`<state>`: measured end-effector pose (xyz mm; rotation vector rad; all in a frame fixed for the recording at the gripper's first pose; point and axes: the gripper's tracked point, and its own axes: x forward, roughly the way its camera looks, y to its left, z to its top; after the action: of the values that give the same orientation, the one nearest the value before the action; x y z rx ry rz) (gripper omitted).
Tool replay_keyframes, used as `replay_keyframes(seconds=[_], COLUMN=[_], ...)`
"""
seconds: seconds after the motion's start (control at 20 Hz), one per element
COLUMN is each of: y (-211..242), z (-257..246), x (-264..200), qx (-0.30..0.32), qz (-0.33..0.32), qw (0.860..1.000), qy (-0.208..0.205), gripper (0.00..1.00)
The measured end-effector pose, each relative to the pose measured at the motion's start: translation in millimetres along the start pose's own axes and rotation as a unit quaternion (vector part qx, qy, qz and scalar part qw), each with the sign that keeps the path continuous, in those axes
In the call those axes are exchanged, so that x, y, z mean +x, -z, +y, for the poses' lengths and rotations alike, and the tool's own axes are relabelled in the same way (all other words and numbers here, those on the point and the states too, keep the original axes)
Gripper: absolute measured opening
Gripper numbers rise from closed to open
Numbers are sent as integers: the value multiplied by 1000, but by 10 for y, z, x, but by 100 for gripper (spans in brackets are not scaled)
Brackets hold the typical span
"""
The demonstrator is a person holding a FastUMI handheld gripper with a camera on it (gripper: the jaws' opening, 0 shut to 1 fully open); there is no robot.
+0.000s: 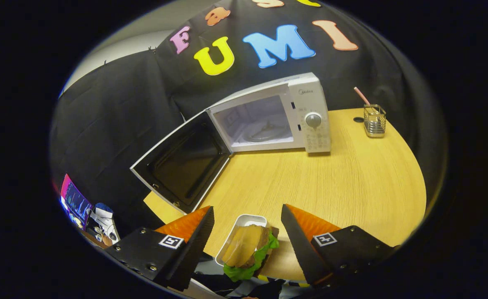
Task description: Open the microwave, put the food inside, and close the microwave door.
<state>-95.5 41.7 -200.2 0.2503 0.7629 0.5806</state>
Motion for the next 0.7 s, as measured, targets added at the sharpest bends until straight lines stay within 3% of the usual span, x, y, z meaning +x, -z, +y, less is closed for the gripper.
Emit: replay_keyframes(seconds=[0.5, 0.6, 0.65, 0.7], y=[588, 670, 689, 692], z=[-71, -51, -33, 0], x=[105, 121, 137, 134], qx=[85, 91, 98, 105], qz=[110, 123, 125, 130], qw=[990, 988, 987, 986], qy=[-28, -21, -20, -23], gripper=[96, 83, 63, 53])
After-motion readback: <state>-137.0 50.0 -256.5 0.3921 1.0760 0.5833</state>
